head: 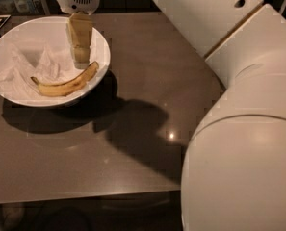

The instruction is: Pick banana from white bowl

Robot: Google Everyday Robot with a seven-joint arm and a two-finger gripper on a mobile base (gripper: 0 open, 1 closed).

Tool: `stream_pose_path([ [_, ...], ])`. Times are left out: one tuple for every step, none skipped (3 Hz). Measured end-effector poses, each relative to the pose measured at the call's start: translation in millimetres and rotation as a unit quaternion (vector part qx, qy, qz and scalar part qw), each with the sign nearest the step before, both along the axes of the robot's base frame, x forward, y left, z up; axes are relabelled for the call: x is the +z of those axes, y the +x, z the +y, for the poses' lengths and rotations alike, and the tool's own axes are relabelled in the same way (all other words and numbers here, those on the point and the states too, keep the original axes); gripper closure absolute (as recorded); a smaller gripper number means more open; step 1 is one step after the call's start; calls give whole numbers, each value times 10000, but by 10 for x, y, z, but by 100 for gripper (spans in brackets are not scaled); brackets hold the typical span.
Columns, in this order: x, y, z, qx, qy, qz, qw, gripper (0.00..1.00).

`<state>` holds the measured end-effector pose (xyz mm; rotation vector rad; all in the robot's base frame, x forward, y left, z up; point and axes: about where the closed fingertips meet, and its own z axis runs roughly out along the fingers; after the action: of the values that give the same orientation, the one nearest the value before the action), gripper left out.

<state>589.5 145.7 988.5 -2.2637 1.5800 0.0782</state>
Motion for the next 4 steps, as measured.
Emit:
stream_pose_path([
  [-172,-111,140,132,-123,237,9996,15],
  [-333,-132,260,171,-280,418,9986,27],
  [-522,-92,363,211,-515,521,9971,30],
  [-730,-21,434,246,-754,592,9951,31],
])
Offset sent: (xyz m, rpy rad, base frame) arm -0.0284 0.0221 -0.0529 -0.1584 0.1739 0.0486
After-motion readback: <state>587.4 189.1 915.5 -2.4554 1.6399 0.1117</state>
